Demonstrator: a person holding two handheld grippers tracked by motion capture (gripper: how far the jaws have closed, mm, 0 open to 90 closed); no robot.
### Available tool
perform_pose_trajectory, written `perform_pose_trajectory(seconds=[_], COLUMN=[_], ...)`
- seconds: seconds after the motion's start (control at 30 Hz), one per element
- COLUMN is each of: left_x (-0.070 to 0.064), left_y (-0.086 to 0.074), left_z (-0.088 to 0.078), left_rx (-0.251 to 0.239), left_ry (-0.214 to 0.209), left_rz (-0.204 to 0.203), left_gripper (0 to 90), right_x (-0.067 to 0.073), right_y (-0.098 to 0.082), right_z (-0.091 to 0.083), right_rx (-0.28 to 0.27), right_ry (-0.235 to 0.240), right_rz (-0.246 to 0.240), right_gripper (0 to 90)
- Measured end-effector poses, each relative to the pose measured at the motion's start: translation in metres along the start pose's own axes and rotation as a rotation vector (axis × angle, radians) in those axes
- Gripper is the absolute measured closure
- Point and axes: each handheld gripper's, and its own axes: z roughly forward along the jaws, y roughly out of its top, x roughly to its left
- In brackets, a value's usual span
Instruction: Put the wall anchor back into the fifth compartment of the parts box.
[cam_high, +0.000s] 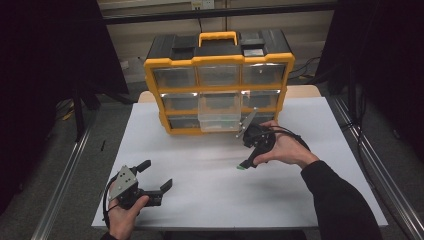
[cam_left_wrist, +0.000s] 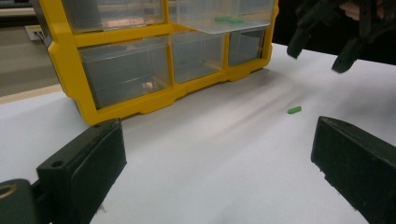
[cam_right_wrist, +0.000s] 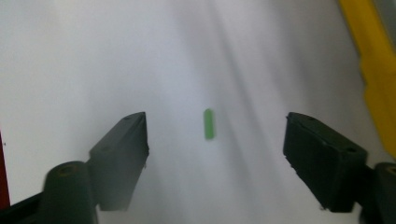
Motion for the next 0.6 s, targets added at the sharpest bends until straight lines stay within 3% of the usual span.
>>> perform_pose_trajectory(seconds=[0.23, 0.5, 0.53, 0.6], left_x=[0.000, 0.000, 0.000, 0.001], left_y=[0.000, 0.000, 0.000, 0.000], left_z=[0.000, 0.000, 0.000, 0.000], left_rx=[-0.006, 0.000, 0.000, -0.002], left_ry=[-0.004, 0.001, 0.001, -0.005], left_rz=[-0.009, -0.002, -0.002, -0.002], left_gripper=[3.1, 3.1, 3.1, 3.1], right_x=[0.001, 0.001, 0.002, 0.001], right_y=[0.000, -0.001, -0.002, -0.002], right_z=[0.019, 0.037, 0.040, 0.046], right_rx=[0.062, 0.109, 0.118, 0.132], right_ry=[0.027, 0.043, 0.059, 0.054], right_rz=[0.006, -0.037, -0.014, -0.017], right_gripper=[32.8, 40.4, 40.7, 42.5])
